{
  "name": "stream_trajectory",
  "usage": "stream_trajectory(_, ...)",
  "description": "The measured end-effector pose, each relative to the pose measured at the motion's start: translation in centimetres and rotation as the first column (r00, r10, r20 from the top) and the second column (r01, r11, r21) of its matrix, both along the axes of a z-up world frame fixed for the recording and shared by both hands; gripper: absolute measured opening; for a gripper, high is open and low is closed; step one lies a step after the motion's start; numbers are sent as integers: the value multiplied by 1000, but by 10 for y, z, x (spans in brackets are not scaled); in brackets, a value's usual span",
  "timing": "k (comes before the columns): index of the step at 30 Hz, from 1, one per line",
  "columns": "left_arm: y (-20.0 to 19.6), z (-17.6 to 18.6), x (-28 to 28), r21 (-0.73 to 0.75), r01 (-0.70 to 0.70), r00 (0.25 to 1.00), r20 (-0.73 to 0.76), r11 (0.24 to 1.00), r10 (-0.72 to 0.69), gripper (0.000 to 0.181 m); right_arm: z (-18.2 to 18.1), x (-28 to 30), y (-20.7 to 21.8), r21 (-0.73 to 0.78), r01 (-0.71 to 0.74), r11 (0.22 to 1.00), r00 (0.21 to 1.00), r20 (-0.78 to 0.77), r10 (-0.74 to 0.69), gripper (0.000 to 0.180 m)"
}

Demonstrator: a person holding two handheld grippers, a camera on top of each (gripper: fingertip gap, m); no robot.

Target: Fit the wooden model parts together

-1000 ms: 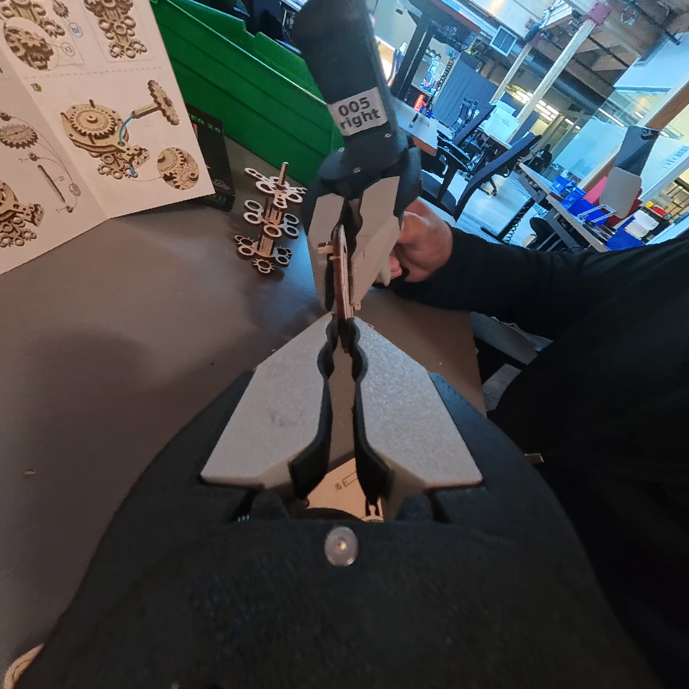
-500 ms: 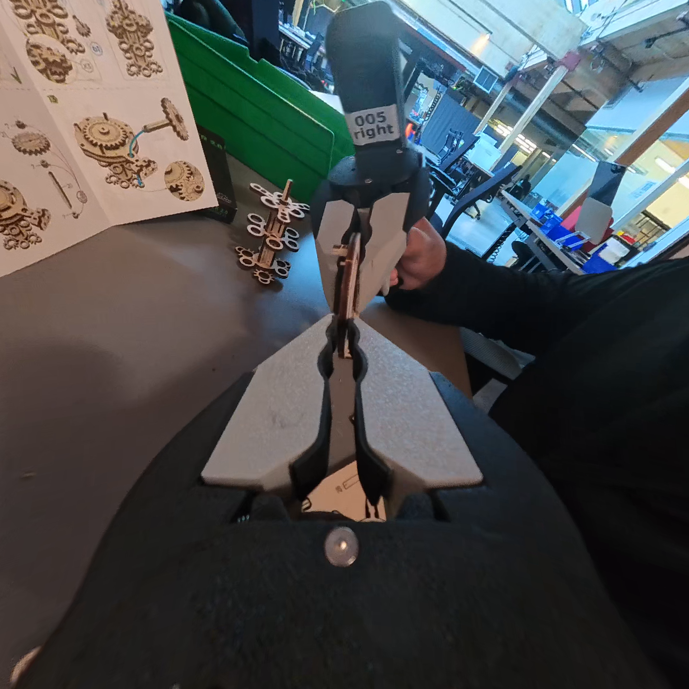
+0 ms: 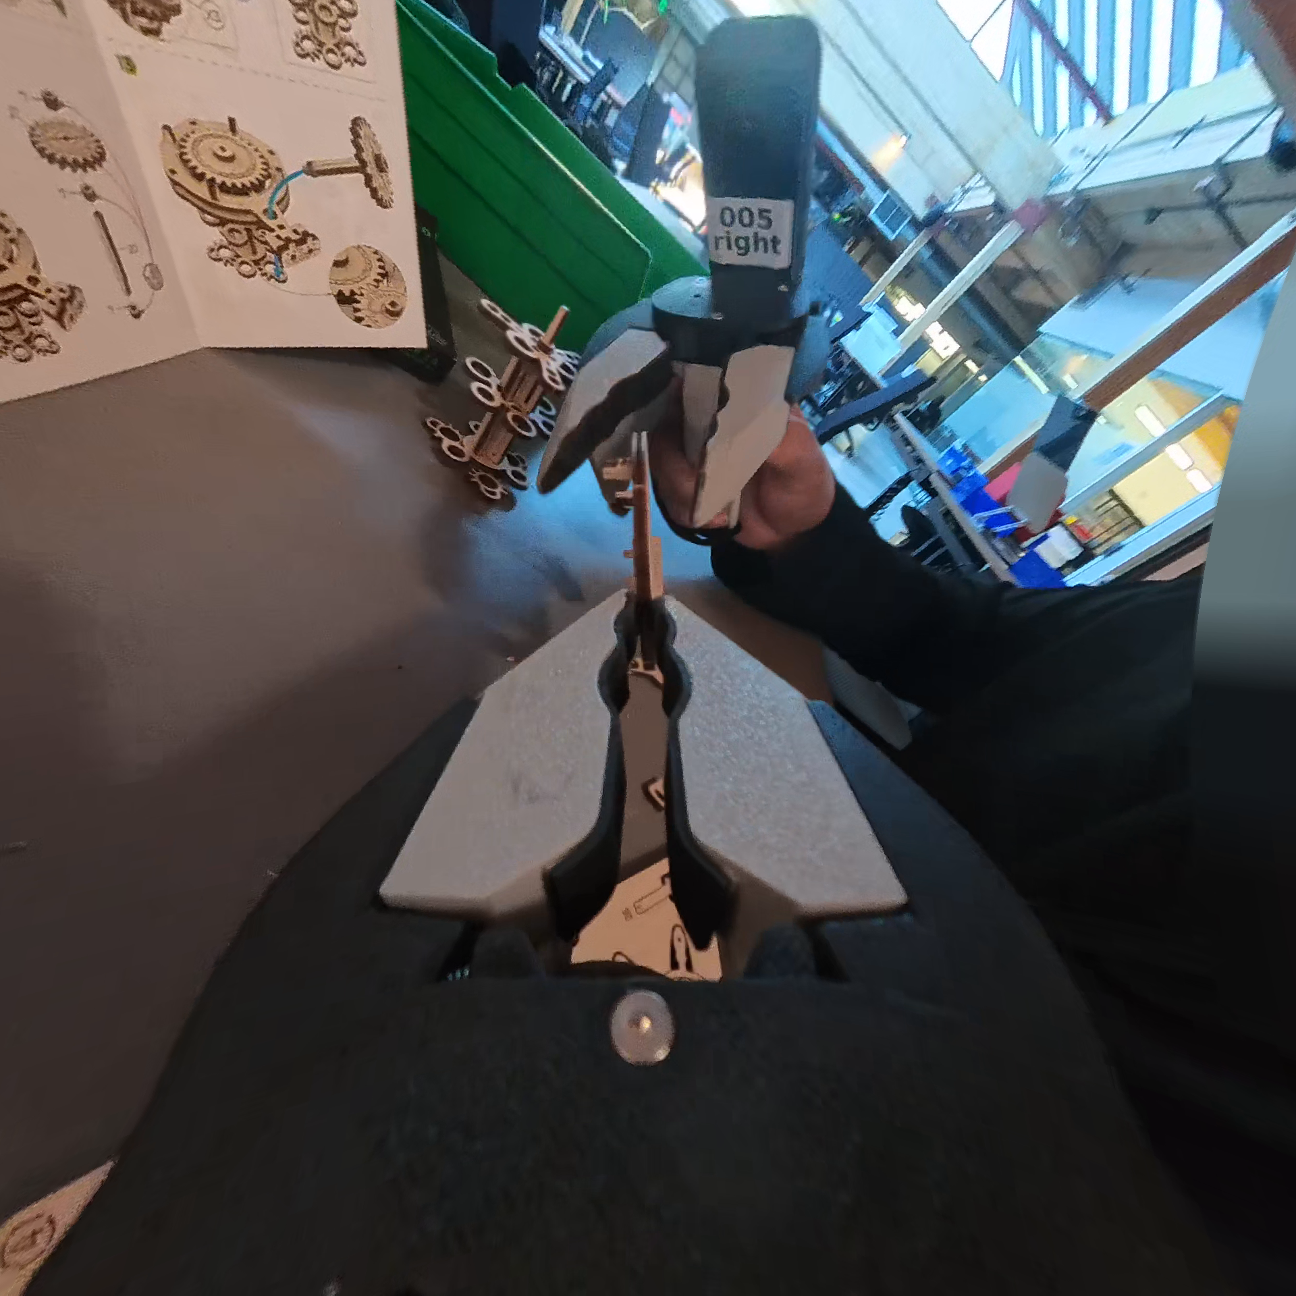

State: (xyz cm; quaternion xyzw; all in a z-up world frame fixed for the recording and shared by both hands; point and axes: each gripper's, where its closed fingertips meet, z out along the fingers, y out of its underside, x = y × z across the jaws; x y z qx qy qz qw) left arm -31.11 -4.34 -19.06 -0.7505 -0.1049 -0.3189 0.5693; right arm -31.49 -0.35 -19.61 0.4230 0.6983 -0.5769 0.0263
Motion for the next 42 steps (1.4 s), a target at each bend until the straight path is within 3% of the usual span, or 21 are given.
stream_trajectory(2,-1,0,3,-1,26,999,18,1000,-26,0,8,2,-4,3,-23,1000,998,-57,23,50)
stream_trajectory(7,1,-1,12,-8,62,998,-22,998,-62,1,-1,18,-25,98,-143,985,986,-75,151,29)
stream_trajectory(10,1,-1,13,-6,65,998,-24,998,-66,1,-8,16,-27,150,-133,980,986,-83,147,17)
stream_trajectory(15,2,-2,22,-15,113,993,23,993,-113,1,0,21,-27,37,-176,984,983,-53,178,6)
stream_trajectory(18,4,-4,23,-25,105,994,5,994,-105,12,0,21,-27,6,-182,983,983,-34,182,2)
stream_trajectory(20,5,-6,24,-41,95,995,-27,995,-96,18,0,21,-27,-5,-183,983,983,-30,183,0)
stream_trajectory(26,6,-8,27,-43,97,992,-82,994,-101,6,7,26,-33,-90,-222,971,975,-22,221,0)
stream_trajectory(42,3,3,28,20,116,991,-71,993,-115,15,19,26,-33,-268,-229,936,971,6,239,0)
